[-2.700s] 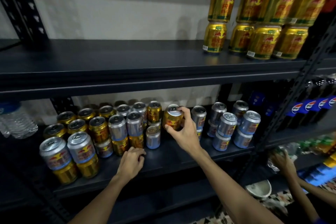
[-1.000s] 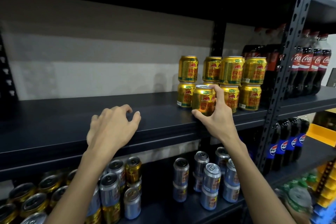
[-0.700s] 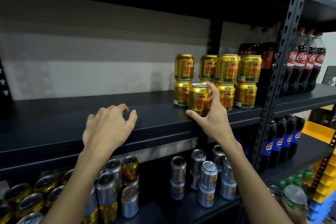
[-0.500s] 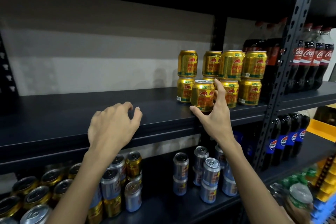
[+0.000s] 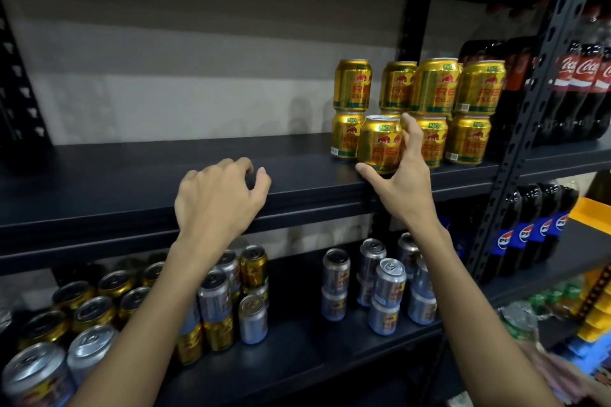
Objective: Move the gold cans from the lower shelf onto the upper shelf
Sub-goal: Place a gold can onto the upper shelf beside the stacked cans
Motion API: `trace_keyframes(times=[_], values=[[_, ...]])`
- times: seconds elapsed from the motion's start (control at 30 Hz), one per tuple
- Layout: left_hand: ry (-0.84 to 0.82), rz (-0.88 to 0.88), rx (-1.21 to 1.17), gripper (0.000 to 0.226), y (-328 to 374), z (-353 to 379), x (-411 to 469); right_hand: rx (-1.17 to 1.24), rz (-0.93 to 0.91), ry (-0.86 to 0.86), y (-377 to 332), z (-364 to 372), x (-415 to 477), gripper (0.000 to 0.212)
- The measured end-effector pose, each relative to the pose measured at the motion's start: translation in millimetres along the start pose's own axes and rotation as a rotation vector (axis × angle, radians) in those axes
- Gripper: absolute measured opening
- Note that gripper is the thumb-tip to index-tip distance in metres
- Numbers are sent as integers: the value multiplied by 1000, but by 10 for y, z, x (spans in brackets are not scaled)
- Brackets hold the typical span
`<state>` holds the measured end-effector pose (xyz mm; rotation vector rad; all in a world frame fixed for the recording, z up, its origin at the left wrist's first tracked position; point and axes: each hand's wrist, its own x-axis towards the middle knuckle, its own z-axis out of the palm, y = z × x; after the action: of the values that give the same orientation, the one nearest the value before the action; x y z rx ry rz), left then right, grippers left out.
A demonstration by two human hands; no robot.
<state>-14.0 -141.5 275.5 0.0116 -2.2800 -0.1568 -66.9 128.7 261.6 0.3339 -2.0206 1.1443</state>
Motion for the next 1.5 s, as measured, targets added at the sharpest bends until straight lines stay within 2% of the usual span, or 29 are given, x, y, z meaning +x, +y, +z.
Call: trace_keyframes(times=[0.07, 0.17, 0.27, 0.37, 0.57, 0.67, 0.73, 0.87, 0.97, 1.1, 1.27, 1.5], values=[[137, 78, -17, 37, -26, 80, -94, 110, -10, 91, -15, 48, -94, 99], [363, 245, -205, 25, -88, 302, -390, 264, 8, 322, -6, 251, -450, 81], [431, 379, -332, 33, -203, 659, -867, 269, -94, 416, 116, 579, -978, 60], [300, 438, -390, 36, -442, 1141, -1405, 244, -131, 332, 268, 955, -1445, 53], [-301, 137, -336, 42, -1048, 1798, -2261, 201, 85, -64, 388, 1484, -1907, 48], [-434, 61, -293, 44, -1216, 1902, -2441, 145, 149, -254, 466, 1627, -1930, 44], [-490, 40, -276, 45, -1258, 1951, -2526, 117, 180, -383, 551, 1746, -1933, 48], [-546, -21, -270, 48, -1313, 2056, -2716, 82, 239, -592, 706, 1996, -1891, 70], [-558, -86, -274, 49, -1329, 2102, -2740, 109, 274, -635, 785, 2165, -1796, 83], [-570, -116, -272, 50, -1345, 2132, -2749, 100, 346, -708, 802, 2409, -1675, 89], [-577, -121, -255, 53, -1349, 2167, -2773, 63, 415, -621, 737, 2577, -1652, 84], [-520, -110, -258, 44, -1350, 2200, -2790, 103, 455, -532, 706, 2699, -1617, 70]])
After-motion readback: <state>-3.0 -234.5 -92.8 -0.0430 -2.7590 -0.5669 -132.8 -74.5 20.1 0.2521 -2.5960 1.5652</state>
